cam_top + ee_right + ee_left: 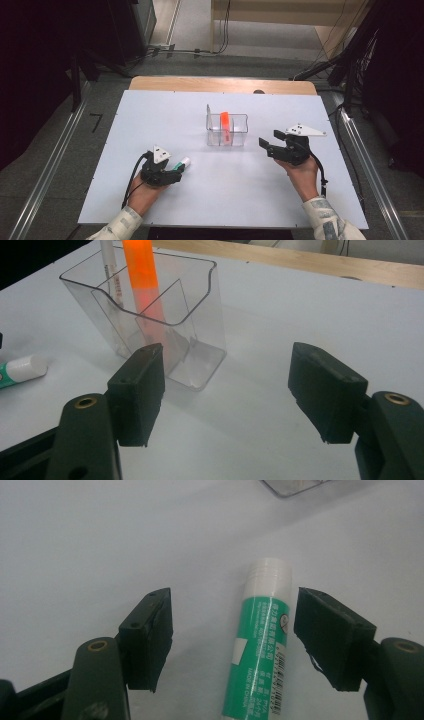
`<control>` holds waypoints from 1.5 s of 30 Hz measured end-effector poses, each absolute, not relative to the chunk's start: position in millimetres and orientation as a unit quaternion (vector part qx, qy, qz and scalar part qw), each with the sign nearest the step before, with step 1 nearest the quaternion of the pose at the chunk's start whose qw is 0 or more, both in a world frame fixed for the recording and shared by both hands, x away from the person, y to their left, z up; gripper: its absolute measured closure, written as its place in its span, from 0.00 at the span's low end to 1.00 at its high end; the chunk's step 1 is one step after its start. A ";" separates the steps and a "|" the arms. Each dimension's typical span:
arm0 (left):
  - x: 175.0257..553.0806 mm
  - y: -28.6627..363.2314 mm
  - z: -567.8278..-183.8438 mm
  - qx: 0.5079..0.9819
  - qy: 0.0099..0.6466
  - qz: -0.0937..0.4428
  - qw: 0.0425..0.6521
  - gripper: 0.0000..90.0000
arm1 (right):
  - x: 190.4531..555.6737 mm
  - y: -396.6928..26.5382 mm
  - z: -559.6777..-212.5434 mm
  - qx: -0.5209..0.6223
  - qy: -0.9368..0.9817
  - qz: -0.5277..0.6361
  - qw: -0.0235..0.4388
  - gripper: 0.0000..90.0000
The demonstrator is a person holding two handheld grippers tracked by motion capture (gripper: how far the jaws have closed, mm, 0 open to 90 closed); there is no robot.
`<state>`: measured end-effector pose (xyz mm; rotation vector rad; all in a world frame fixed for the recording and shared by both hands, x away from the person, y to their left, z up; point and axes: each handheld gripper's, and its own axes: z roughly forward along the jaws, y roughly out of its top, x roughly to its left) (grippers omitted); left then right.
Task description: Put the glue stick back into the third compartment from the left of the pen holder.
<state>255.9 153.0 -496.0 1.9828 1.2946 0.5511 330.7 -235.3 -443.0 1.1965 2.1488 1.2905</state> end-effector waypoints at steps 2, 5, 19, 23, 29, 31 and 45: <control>255.7 152.1 -496.5 0.766 0.498 0.211 0.347 0.36 | 330.8 -235.4 -443.1 0.423 0.761 0.457 0.181 0.33; 255.6 152.0 -497.0 0.768 0.496 0.211 0.345 0.37 | 330.9 -235.4 -443.5 0.425 0.761 0.456 0.180 0.33; 252.4 148.8 -499.5 0.785 0.484 0.205 0.329 0.37 | 331.3 -234.4 -445.4 0.425 0.763 0.453 0.179 0.33; 252.3 148.3 -500.7 0.786 0.484 0.202 0.327 0.37 | 331.1 -234.3 -445.5 0.424 0.763 0.453 0.179 0.33; 250.3 149.9 -501.6 0.788 0.485 0.199 0.322 0.38 | 331.2 -234.9 -445.8 0.425 0.763 0.453 0.179 0.33; 249.0 149.5 -502.4 0.789 0.483 0.200 0.322 0.39 | 331.3 -235.0 -445.9 0.425 0.763 0.453 0.179 0.33; 247.3 147.8 -506.2 0.797 0.479 0.195 0.312 0.44 | 331.0 -234.5 -445.9 0.425 0.763 0.453 0.178 0.33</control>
